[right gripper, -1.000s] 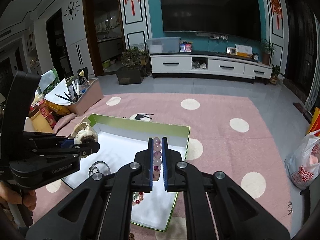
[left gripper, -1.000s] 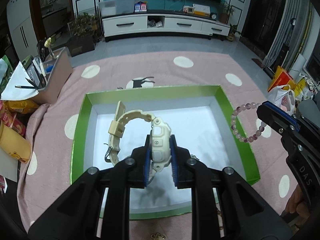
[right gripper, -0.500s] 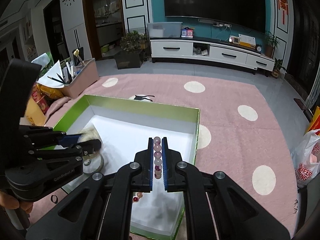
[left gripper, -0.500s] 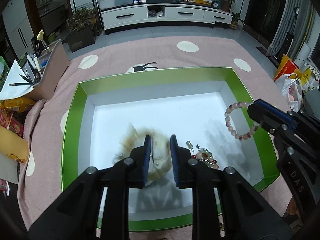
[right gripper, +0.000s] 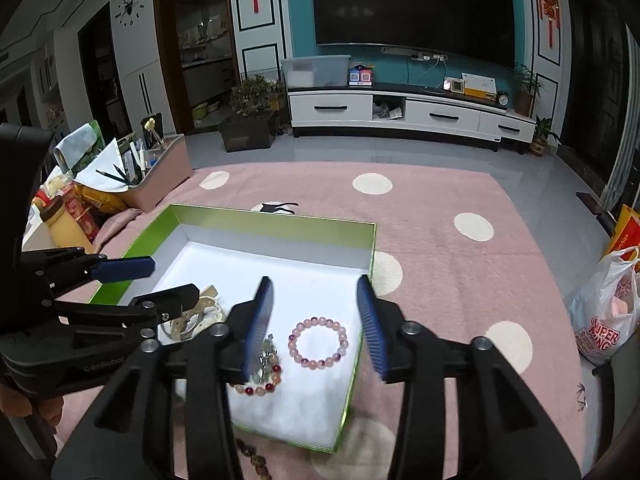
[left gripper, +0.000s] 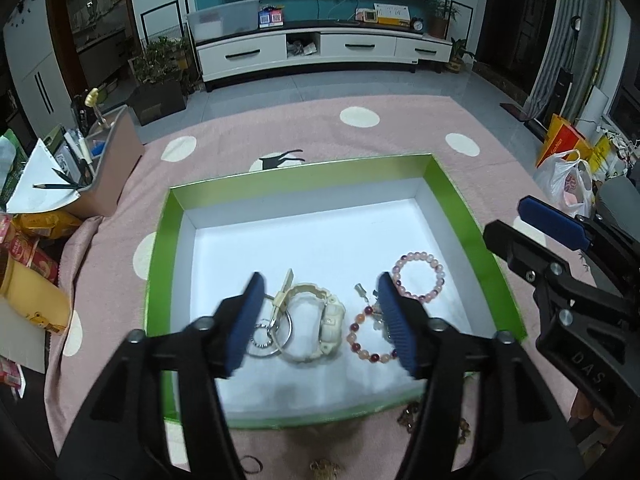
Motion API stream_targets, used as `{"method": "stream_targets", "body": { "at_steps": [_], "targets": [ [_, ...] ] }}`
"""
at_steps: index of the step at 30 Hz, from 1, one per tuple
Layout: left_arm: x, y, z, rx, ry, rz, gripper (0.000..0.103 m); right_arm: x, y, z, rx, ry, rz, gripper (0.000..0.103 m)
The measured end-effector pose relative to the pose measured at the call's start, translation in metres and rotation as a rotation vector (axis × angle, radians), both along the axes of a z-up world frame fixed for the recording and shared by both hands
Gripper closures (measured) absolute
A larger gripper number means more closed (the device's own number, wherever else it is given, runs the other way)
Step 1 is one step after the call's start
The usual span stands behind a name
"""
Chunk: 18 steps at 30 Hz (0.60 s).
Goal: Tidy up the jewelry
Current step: 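Open both tools to drop the watch and bracelet into the box, then withdraw both tools from the box toward the brooch and wooden bracelet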
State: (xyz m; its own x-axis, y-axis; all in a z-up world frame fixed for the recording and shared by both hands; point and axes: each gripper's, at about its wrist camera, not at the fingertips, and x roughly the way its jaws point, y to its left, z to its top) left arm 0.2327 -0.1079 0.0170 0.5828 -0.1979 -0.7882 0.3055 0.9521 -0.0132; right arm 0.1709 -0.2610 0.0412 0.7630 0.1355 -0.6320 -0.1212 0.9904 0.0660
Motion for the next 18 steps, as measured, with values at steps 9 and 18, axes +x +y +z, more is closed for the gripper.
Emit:
{"method": "stream_targets", "body": {
  "at_steps": [9,18],
  "targets": [
    [-0.044,0.023,0.026,-0.048,-0.042,0.033,0.011,-0.051,-0.024,0.018,0.051,-0.029,-0.029,0.041],
    [-0.095,0.058,0.027,-0.07,-0.037,0.079,0.003,-0.101,-0.036,0.02,0.092,-0.044,-0.027,0.034]
  ]
}}
